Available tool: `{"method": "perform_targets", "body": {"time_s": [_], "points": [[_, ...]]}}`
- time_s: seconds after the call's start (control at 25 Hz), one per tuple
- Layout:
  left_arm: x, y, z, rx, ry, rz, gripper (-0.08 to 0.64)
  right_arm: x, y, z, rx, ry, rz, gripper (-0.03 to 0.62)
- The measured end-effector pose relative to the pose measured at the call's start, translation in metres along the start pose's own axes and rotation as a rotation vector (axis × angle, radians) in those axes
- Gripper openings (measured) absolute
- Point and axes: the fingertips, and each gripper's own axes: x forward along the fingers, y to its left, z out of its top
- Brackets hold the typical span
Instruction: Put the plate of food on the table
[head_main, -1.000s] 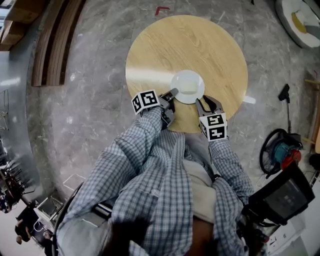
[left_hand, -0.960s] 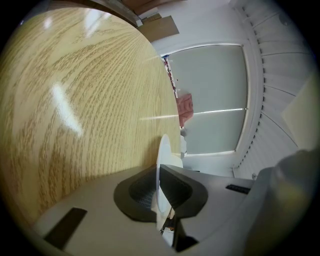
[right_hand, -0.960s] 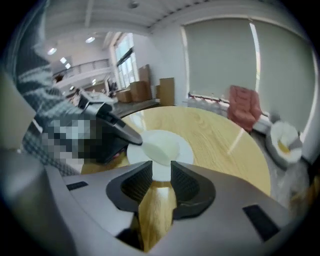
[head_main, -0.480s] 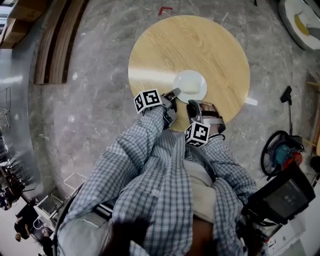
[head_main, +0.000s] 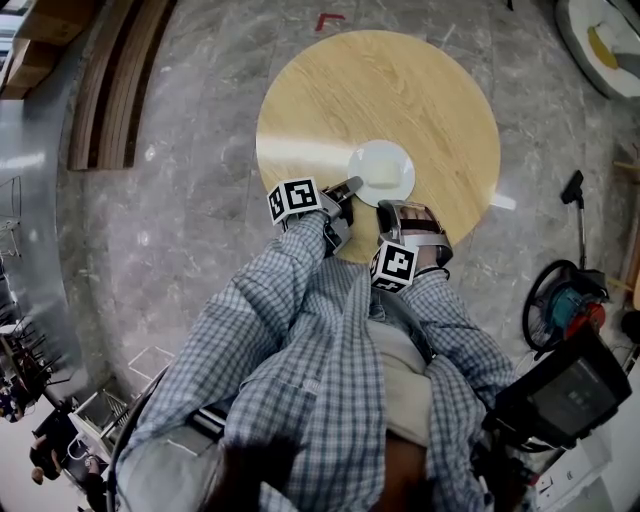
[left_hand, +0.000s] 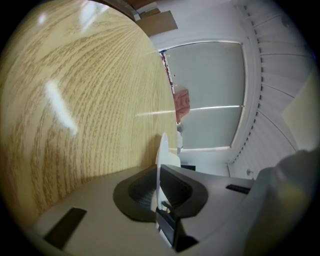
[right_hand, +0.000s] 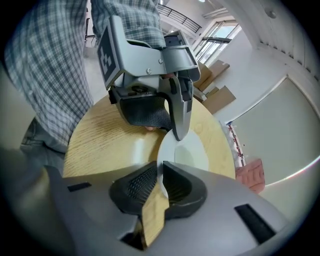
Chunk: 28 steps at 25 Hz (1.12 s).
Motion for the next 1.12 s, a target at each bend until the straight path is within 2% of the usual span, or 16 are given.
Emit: {"method": "perform_targets", "body": {"time_s": [0.4, 0.52, 0.92, 1.04, 1.12], "points": [[-0.002, -0.001, -0.013, 0.12, 0.12, 0.023, 0.02, 0.004, 0.0, -0.003, 0.017, 0.017, 0.027, 0.044], [-0.007, 0.0, -0.022, 0.13, 0.144, 0.019, 0.021, 0.005, 0.001, -0.002, 0.016, 0.015, 0.031, 0.045], [-0.029, 0.008, -0.033, 0.109, 0.117, 0.031, 0.021, 0.006, 0.004, -0.009, -0.001, 0.014, 0.048, 0.047], [-0.035, 0.009, -0.032, 0.157, 0.087, 0.047, 0.02, 0.008, 0.007, -0.012, 0.014, 0.004, 0.054, 0.047], [-0.04, 0.006, -0.031, 0.191, 0.069, 0.03, 0.02, 0.008, 0.008, -0.011, 0.052, -0.013, 0.068, 0.047]]}}
